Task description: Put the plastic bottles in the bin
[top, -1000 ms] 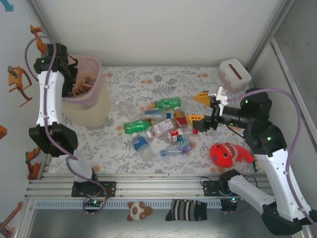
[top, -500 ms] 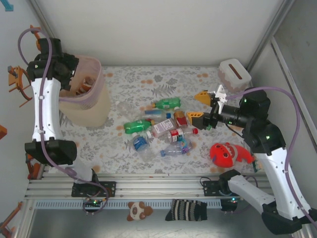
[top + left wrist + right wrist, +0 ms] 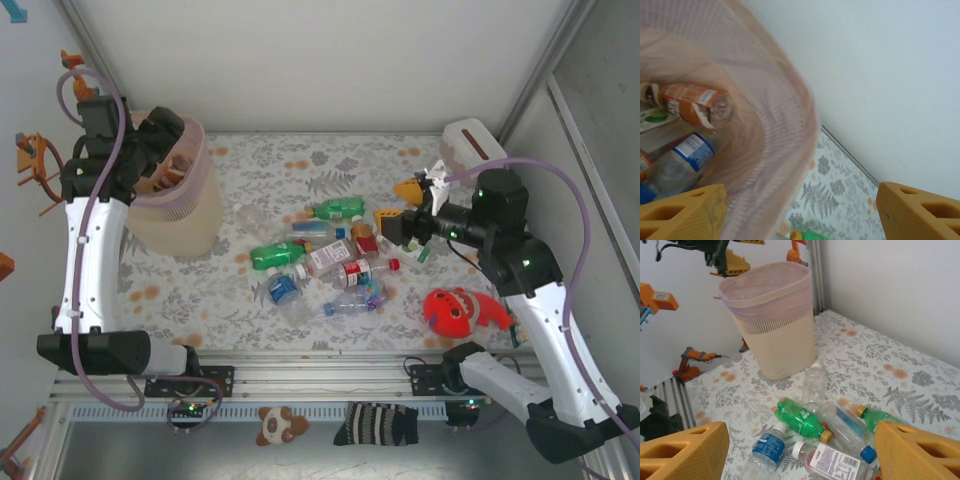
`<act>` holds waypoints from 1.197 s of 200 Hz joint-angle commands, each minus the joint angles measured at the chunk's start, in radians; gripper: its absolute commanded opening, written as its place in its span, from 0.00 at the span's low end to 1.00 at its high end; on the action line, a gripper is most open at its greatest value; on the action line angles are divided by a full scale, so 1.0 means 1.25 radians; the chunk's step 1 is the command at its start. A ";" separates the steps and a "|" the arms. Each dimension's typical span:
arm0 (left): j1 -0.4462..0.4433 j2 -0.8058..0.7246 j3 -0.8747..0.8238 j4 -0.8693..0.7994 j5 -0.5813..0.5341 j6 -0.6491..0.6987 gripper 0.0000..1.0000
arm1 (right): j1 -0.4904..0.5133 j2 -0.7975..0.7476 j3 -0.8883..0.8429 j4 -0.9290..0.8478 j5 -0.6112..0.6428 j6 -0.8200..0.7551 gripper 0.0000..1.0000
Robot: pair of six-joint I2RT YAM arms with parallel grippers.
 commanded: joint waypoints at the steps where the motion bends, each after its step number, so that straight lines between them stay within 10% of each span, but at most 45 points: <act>1: -0.055 -0.030 -0.026 0.021 -0.016 0.051 0.77 | -0.001 0.004 0.006 0.021 0.042 0.030 0.76; 115: -0.339 0.059 -0.104 0.020 -0.239 -0.011 0.72 | 0.000 0.003 0.033 0.009 0.079 0.059 0.75; 239: -0.378 0.183 -0.337 0.161 -0.267 -0.344 0.79 | -0.001 0.001 0.024 0.003 0.082 0.051 0.75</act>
